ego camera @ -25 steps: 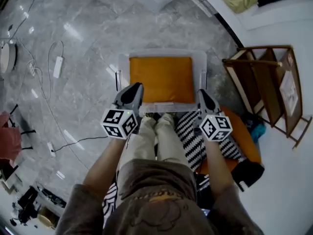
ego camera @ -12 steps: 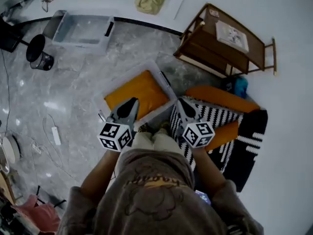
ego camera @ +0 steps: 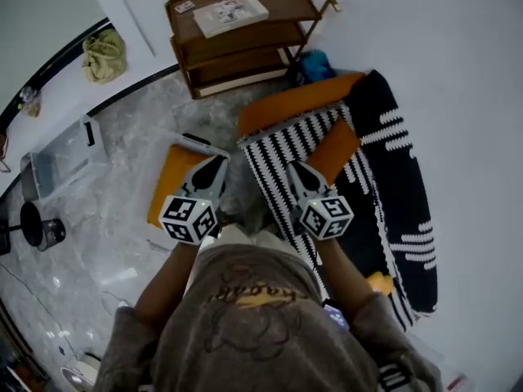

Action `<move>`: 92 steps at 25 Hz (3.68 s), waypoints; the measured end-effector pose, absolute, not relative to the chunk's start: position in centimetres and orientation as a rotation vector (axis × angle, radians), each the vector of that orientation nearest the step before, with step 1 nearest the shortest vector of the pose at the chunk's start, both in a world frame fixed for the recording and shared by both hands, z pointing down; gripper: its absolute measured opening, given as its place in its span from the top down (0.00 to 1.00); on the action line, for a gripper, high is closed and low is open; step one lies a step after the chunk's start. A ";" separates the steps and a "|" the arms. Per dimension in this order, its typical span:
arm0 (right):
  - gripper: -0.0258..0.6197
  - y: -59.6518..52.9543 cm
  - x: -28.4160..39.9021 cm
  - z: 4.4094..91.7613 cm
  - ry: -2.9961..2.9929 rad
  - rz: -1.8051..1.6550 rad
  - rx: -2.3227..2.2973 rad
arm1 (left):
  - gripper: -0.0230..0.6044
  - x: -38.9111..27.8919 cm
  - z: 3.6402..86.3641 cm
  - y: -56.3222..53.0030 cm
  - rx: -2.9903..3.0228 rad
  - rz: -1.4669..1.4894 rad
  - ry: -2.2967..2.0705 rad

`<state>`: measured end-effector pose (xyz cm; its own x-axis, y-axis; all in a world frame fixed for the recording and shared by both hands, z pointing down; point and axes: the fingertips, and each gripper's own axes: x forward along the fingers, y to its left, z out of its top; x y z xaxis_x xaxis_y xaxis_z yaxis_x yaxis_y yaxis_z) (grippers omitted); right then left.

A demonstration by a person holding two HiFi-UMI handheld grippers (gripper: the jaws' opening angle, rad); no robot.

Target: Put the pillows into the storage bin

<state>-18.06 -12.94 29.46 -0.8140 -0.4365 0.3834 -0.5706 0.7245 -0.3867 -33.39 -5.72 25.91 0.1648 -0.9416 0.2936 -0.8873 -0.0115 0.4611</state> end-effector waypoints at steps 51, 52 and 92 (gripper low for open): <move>0.37 -28.6 16.4 74.2 -2.171 1.511 1.152 | 0.50 6.2 71.9 -32.8 2.003 0.510 -0.851; 0.37 -28.5 16.3 74.3 -2.171 1.526 1.146 | 0.50 6.1 72.1 -32.6 2.000 0.498 -0.850; 0.67 -11.9 -20.5 56.6 -2.552 1.151 0.136 | 0.84 -29.0 54.5 -6.7 1.520 -0.041 -1.741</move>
